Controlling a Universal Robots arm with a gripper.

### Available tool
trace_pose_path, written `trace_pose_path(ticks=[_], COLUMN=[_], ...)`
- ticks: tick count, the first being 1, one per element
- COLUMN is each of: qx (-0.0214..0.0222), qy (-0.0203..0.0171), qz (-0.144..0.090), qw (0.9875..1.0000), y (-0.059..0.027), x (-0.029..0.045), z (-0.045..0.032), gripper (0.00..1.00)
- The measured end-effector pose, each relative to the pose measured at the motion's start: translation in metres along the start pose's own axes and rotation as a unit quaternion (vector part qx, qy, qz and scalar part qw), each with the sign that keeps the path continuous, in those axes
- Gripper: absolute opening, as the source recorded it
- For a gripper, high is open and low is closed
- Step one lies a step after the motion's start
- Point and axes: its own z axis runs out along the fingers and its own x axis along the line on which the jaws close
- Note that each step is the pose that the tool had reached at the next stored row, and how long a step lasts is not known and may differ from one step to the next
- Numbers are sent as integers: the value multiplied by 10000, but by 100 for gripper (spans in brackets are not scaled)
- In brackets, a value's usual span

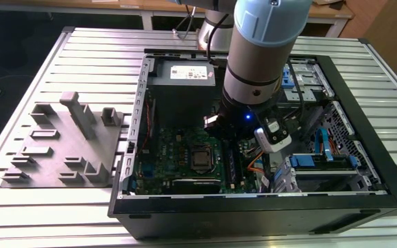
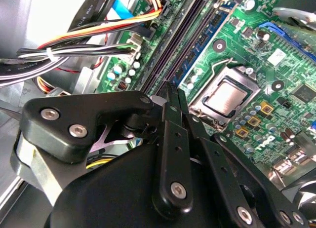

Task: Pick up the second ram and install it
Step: 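Insert the second ram into the second slot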

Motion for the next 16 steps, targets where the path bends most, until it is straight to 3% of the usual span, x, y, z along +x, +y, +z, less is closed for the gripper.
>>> trace_pose_path(ticks=[16], qx=[0], qy=[0], qz=[-1], qw=[10000], y=[-1], x=[7], z=[26], gripper=[8])
